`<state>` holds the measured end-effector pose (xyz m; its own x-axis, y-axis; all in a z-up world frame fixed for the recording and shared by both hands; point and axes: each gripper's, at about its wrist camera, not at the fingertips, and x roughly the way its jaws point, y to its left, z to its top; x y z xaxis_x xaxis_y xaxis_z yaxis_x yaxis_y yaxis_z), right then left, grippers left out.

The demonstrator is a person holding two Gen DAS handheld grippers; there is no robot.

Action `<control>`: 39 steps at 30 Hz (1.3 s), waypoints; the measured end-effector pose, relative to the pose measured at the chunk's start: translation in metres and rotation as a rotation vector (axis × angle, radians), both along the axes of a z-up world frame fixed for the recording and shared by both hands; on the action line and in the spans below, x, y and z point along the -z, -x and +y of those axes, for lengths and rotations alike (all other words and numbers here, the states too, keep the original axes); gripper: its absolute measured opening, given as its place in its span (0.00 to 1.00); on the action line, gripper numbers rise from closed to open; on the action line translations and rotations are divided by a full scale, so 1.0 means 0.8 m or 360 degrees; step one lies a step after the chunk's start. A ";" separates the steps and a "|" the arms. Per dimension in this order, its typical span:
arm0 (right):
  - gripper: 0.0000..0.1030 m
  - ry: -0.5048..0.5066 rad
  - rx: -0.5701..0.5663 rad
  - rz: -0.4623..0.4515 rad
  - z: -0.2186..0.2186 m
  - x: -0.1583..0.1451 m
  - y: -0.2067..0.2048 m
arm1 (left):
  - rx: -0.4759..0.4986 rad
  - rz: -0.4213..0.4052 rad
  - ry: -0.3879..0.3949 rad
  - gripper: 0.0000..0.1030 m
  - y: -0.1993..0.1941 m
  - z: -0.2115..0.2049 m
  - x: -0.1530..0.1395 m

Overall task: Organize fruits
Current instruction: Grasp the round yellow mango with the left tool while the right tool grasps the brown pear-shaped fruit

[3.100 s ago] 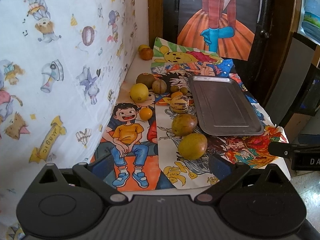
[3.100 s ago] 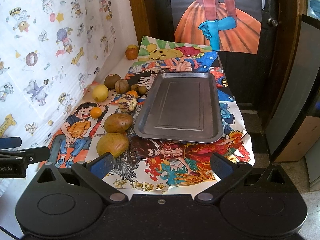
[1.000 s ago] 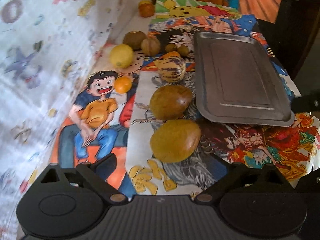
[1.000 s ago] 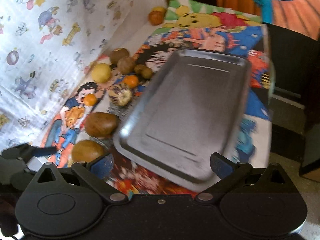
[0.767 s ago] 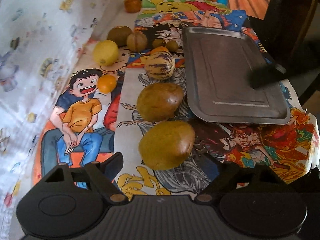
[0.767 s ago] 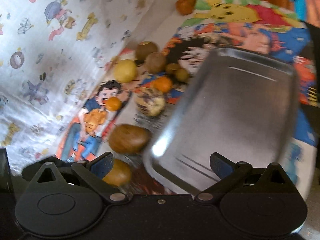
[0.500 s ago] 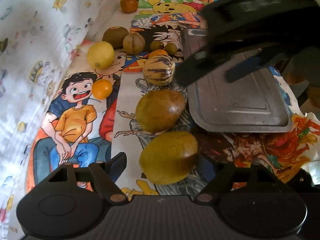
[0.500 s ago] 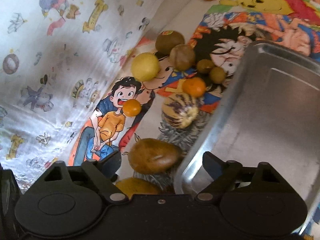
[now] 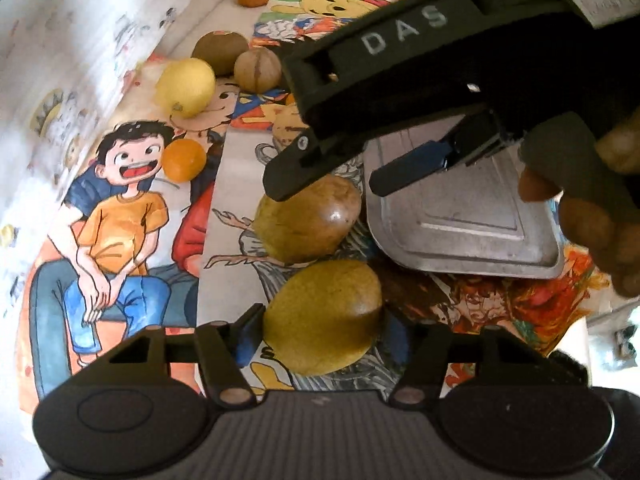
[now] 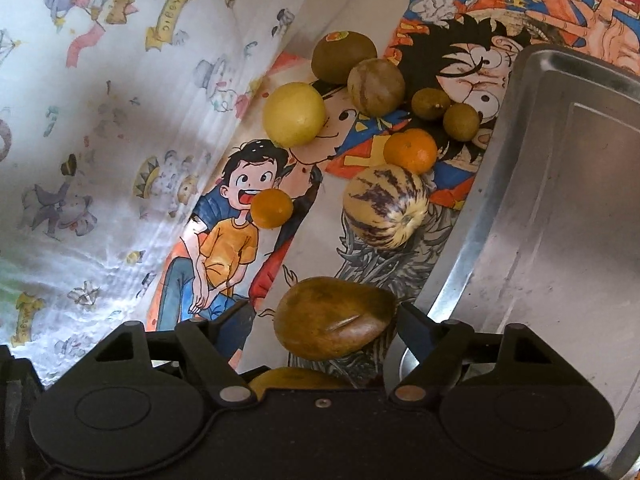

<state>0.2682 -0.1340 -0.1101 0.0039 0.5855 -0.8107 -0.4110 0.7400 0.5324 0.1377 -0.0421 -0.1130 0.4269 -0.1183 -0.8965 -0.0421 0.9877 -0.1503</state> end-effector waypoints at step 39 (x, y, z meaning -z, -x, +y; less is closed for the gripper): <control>0.73 0.0181 0.0111 -0.0095 0.019 0.000 0.029 | -0.0104 0.0044 -0.0007 0.63 0.001 0.122 -0.012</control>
<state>0.2448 -0.1187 -0.1097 0.0916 0.4863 -0.8690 -0.3850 0.8221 0.4195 0.1367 0.0554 -0.1031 0.4089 -0.0867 -0.9085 -0.1105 0.9834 -0.1436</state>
